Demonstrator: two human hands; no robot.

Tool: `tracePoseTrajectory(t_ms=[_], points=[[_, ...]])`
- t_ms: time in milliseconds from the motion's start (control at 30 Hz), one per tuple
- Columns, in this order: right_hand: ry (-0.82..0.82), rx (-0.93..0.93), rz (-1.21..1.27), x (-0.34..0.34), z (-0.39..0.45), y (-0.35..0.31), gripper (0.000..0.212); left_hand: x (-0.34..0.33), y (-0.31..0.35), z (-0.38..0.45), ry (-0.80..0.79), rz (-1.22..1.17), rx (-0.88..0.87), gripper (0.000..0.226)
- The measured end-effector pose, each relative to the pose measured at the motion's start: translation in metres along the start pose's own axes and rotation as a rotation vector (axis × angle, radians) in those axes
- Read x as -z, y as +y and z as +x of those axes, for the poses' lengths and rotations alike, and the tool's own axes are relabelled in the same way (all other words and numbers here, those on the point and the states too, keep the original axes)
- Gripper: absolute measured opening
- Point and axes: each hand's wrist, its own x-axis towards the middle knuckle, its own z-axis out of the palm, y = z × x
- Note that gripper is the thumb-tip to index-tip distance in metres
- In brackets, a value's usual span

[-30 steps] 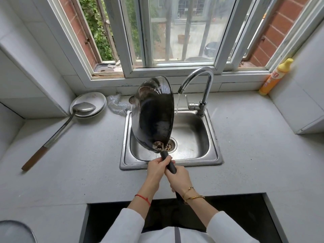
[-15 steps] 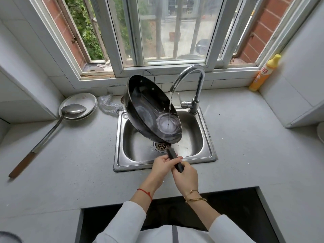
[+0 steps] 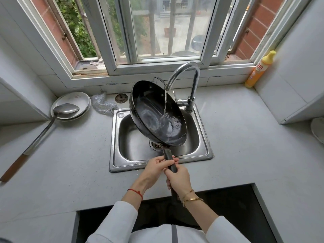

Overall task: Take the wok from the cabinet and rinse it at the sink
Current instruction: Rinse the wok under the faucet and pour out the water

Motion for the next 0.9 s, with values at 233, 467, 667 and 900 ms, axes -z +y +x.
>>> tracePoseTrajectory(t_ms=[233, 467, 667, 900], points=[[-0.132, -0.054, 0.148, -0.005, -0.005, -0.011, 0.008, 0.007, 0.010, -0.003, -0.054, -0.013, 0.052, 0.032], [-0.230, -0.136, 0.312, -0.006, -0.001, -0.009, 0.013, 0.007, 0.015, -0.007, -0.084, 0.009, 0.094, 0.036], [-0.414, -0.325, 0.527, -0.004, 0.009, -0.012, 0.030, 0.006, 0.019, -0.007, -0.073, -0.010, 0.146, 0.037], [-0.277, -0.261, 0.361, -0.007, 0.006, -0.010, 0.016, -0.003, 0.021, -0.008, -0.003, 0.097, 0.154, 0.031]])
